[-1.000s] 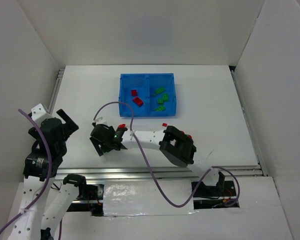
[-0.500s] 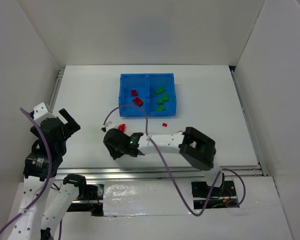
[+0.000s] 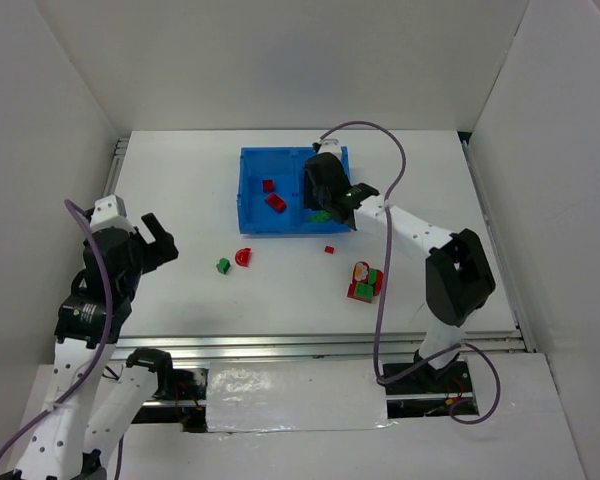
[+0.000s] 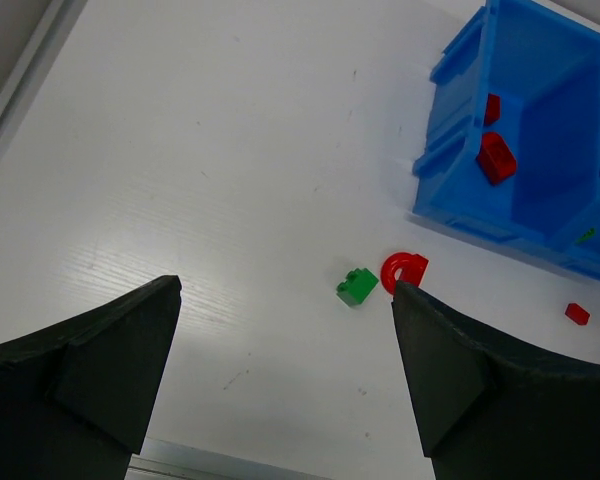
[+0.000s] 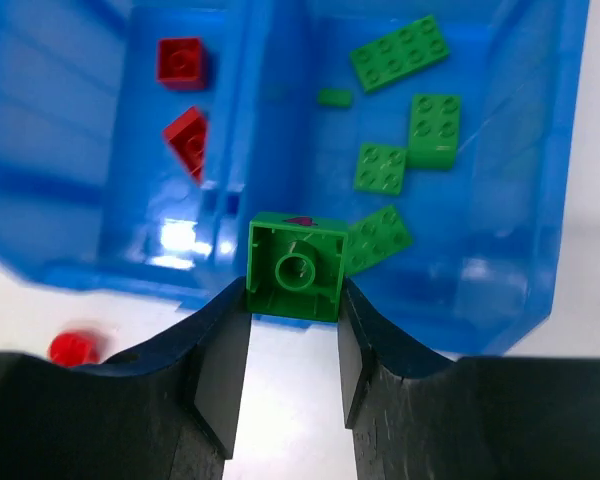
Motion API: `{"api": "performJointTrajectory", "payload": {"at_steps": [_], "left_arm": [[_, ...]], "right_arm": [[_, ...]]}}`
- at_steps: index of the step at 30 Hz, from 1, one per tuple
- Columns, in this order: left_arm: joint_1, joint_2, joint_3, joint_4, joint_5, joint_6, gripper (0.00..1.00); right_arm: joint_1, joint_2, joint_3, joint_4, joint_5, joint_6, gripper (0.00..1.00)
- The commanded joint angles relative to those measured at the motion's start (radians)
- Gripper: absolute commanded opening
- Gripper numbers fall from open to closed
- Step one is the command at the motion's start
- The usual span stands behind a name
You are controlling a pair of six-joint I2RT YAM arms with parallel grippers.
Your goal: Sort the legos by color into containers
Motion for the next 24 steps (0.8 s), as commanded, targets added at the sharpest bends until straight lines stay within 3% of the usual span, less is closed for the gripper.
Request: {"api": "performJointTrajectory", "payload": {"at_steps": [1, 4, 7, 8, 11, 14, 17, 21, 24], "left_arm": [[0.003, 0.003, -0.004, 0.061, 0.056, 0.037, 0.99], [0.003, 0.031, 0.000, 0.056, 0.065, 0.039, 0.99], [0.003, 0.046, 0.003, 0.052, 0.068, 0.041, 0.99], [0.003, 0.049, 0.005, 0.052, 0.073, 0.044, 0.99], [0.005, 0.058, 0.000, 0.056, 0.085, 0.047, 0.99], [0.003, 0.077, -0.001, 0.062, 0.104, 0.051, 1.00], [0.005, 0.139, -0.007, 0.087, 0.184, 0.053, 0.99], [0.003, 0.348, 0.043, 0.059, 0.341, -0.016, 0.99], [-0.010, 0.491, 0.010, 0.145, 0.398, -0.096, 1.00]], "right_arm": [[-0.035, 0.072, 0.117, -0.035, 0.002, -0.055, 0.26], [-0.064, 0.154, 0.262, -0.095, 0.027, -0.060, 0.33], [-0.079, 0.221, 0.336, -0.146, 0.038, -0.064, 0.64], [-0.082, 0.246, 0.380, -0.175, 0.055, -0.063, 0.79], [-0.082, 0.246, 0.422, -0.207, 0.074, -0.063, 0.92], [-0.079, 0.177, 0.376, -0.198, 0.060, -0.057, 0.99], [-0.040, 0.064, 0.277, -0.183, 0.045, -0.035, 1.00], [-0.006, -0.137, 0.057, -0.100, -0.047, 0.003, 1.00], [0.002, -0.286, -0.107, -0.028, -0.184, 0.020, 0.99]]}}
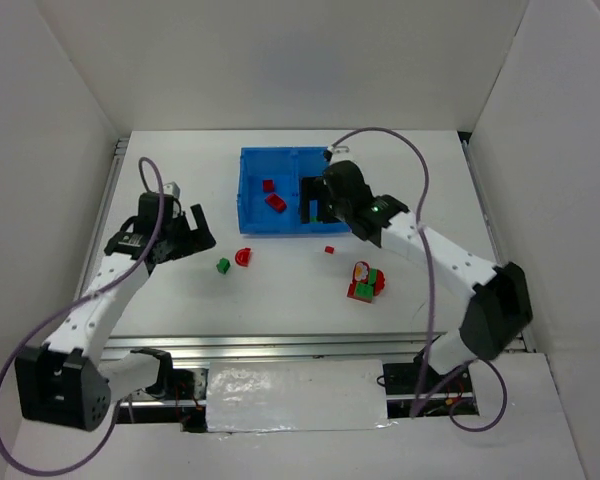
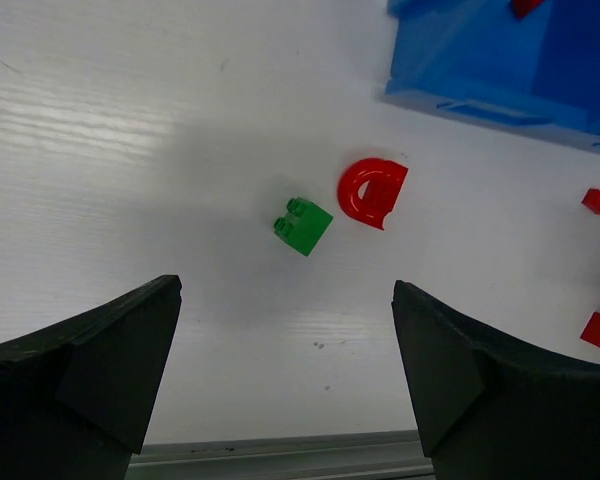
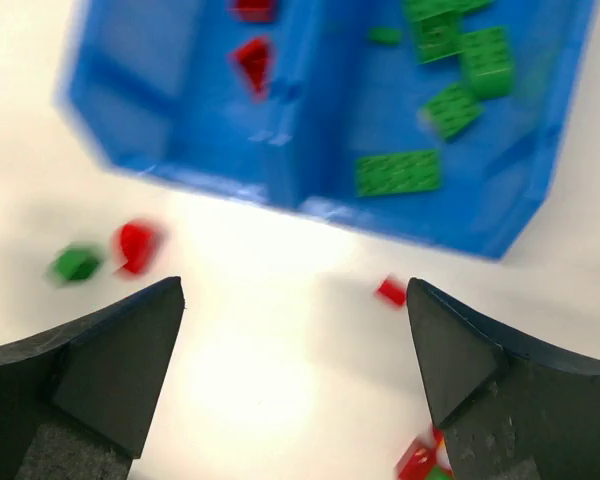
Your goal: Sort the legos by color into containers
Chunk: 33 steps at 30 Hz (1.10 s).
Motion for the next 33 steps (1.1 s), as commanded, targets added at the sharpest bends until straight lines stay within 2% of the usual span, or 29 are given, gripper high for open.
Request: {"api": "performJointTrajectory", "payload": {"at_steps": [1, 4, 10, 13, 14, 22, 25, 26, 27, 29, 31, 33], "left_arm": [[-0.015, 0.143, -0.032, 0.096, 0.106, -0.099, 0.99], [-0.039, 0.263, -0.033, 0.162, 0.056, -0.125, 0.94], [-0.081, 0.410, -0.006, 0.235, -0.007, -0.110, 0.95], [-0.087, 0.489, -0.012, 0.249, -0.005, -0.110, 0.90], [-0.088, 0.512, -0.018, 0.257, -0.010, -0.116, 0.85], [-0.090, 0.573, -0.026, 0.266, -0.074, -0.122, 0.60], [-0.090, 0.579, -0.027, 0.269, -0.074, -0.122, 0.40], [-0.088, 0.575, -0.027, 0.261, -0.073, -0.122, 0.23], [-0.090, 0.567, -0.030, 0.257, -0.076, -0.125, 0.15], [-0.091, 0.540, -0.039, 0.251, -0.076, -0.134, 0.05], [-0.091, 0.481, -0.059, 0.246, -0.085, -0.145, 0.00], [-0.094, 0.422, -0.075, 0.234, -0.097, -0.154, 0.00]], "right_arm": [[0.011, -0.204, -0.131, 0.120, -0.156, 0.039, 1.00], [0.019, -0.278, -0.220, 0.141, -0.213, 0.044, 0.99], [0.043, -0.386, -0.294, 0.123, -0.250, 0.027, 1.00], [0.053, -0.405, -0.308, 0.118, -0.250, 0.026, 1.00], [0.053, -0.412, -0.313, 0.120, -0.250, 0.027, 1.00], [0.063, -0.429, -0.319, 0.123, -0.284, 0.027, 0.99], [0.068, -0.430, -0.322, 0.133, -0.284, 0.032, 0.99], [0.068, -0.429, -0.323, 0.136, -0.284, 0.033, 1.00], [0.068, -0.424, -0.323, 0.136, -0.289, 0.033, 1.00], [0.069, -0.415, -0.320, 0.136, -0.293, 0.033, 1.00], [0.068, -0.409, -0.319, 0.136, -0.293, 0.036, 1.00], [0.068, -0.413, -0.328, 0.141, -0.295, 0.041, 0.99]]}}
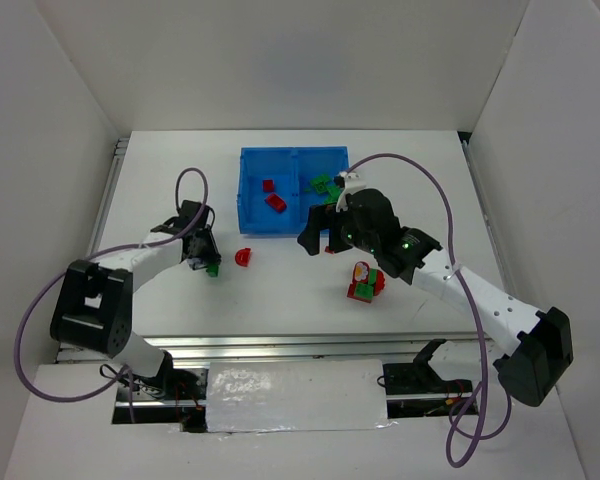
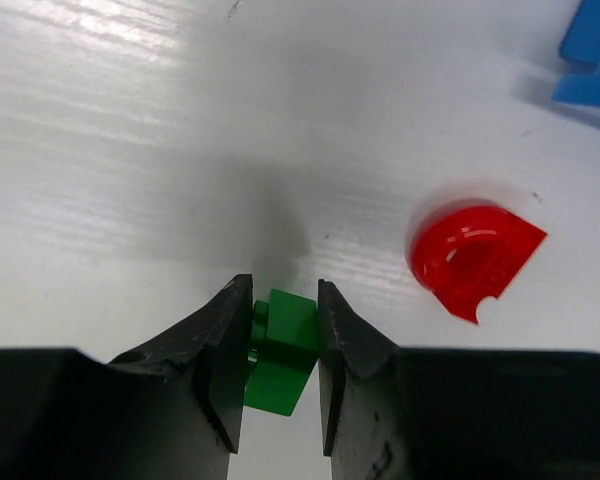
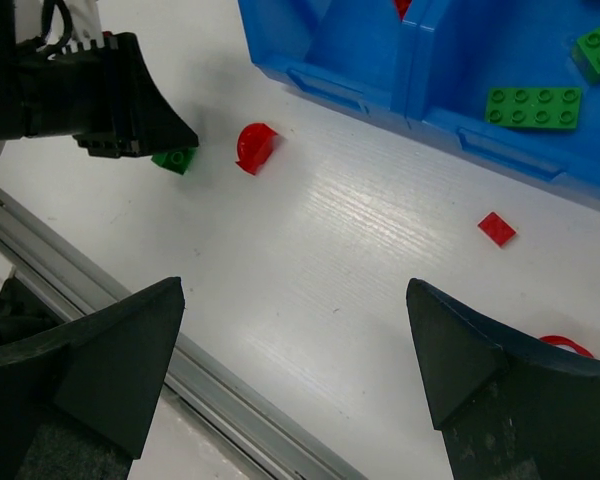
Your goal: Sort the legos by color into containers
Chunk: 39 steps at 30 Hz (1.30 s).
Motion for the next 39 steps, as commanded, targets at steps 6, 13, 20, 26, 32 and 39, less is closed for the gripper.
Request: {"api": "performJointTrajectory", "payload": {"at_steps": [6, 13, 20, 26, 32, 39], "left_arm": [[-0.069, -0.262, 0.015, 0.006, 0.016, -0.037, 0.00], [-0.279, -0.153, 0.311, 0.212, 0.037, 0.041, 0.00], [-0.342, 0.263, 0.752, 0.381, 0.133, 0.142, 0.00], [-0.367, 0.546, 0.997, 0.424, 0.119, 0.174, 0.01], [-0.370, 0.623, 1.115, 0.381, 0.037, 0.180, 0.88], [-0.371, 0.412, 1.020, 0.357, -0.042, 0.211, 1.00]], "right_arm": [[0.007, -0.069, -0.016, 0.039, 0.072, 0.034, 1.00], [0.003, -0.231, -0.027, -0.094, 0.372, 0.133, 1.00], [-0.013, -0.449, -0.027, -0.226, 0.491, 0.160, 1.00], [-0.018, -0.529, -0.047, -0.276, 0.465, 0.143, 1.00], [-0.021, -0.522, -0.056, -0.293, 0.430, 0.120, 1.00], [-0.023, -0.436, -0.090, -0.239, 0.420, 0.120, 1.00]]}}
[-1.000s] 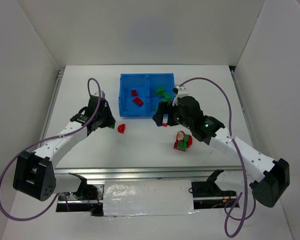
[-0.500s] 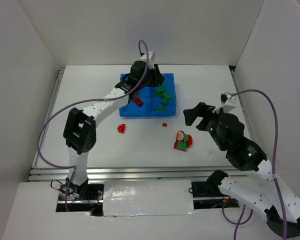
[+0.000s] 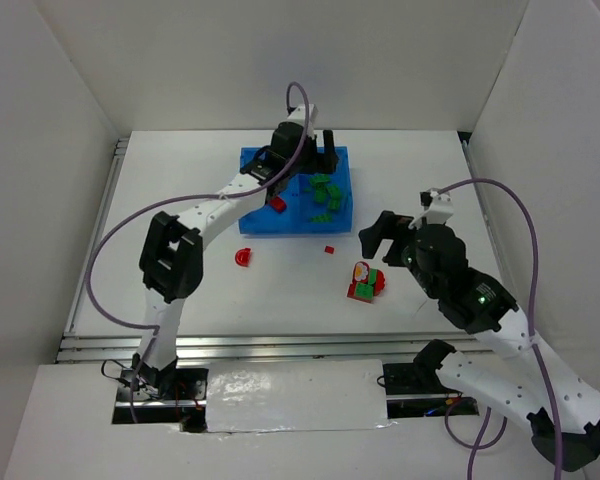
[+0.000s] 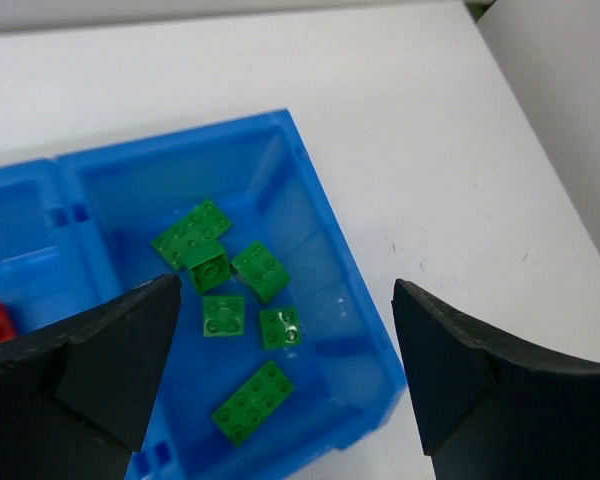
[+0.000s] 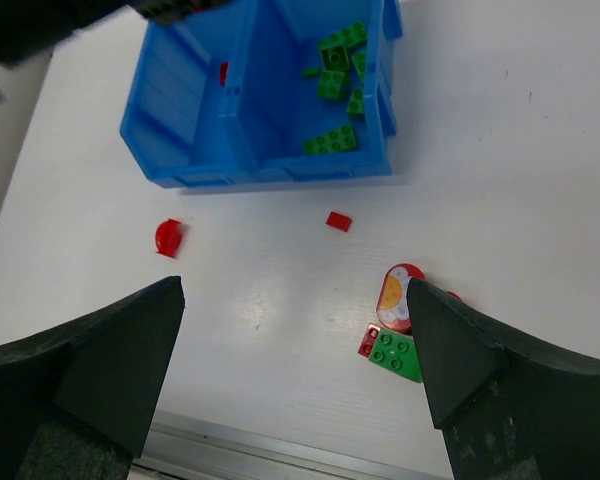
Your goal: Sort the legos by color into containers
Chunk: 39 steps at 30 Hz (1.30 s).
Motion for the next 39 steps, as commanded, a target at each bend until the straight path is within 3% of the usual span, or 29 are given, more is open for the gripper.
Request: {"api": "performJointTrajectory", "payload": {"at_steps": [1, 5, 9, 14, 20, 28, 39], "left_arm": [[-0.004, -0.211, -0.016, 0.020, -0.086, 0.037, 0.99], [-0.003, -0.482, -0.154, -0.162, -0.259, -0.024, 0.99], [-0.001, -0.694, -0.255, -0.479, -0.431, -0.105, 1.00], [0.005, -1.080, -0.549, -0.629, -0.445, -0.139, 0.99], [0.009, -1.336, -0.711, -0.729, -0.396, -0.044, 1.00], [0.009, -1.495, -0.907, -0.663, -0.398, -0.018, 0.99], [0.009, -1.467, -0.927, -0.652, -0.356, 0.010, 0.99]], "right_arm": [[-0.007, 0.062, -0.031, 0.070, -0.025, -0.013, 1.00], [-0.004, 0.296, -0.040, 0.110, -0.077, 0.005, 1.00], [0.000, 0.520, -0.022, 0.164, -0.057, 0.048, 0.99], [0.000, 0.744, 0.006, 0.267, 0.004, 0.145, 0.95], [0.000, 0.934, 0.079, 0.319, 0.046, 0.168, 0.88], [-0.002, 1.051, 0.126, 0.341, 0.121, 0.180, 0.71], [0.000, 1.117, 0.136, 0.379, 0.125, 0.154, 0.62]]}}
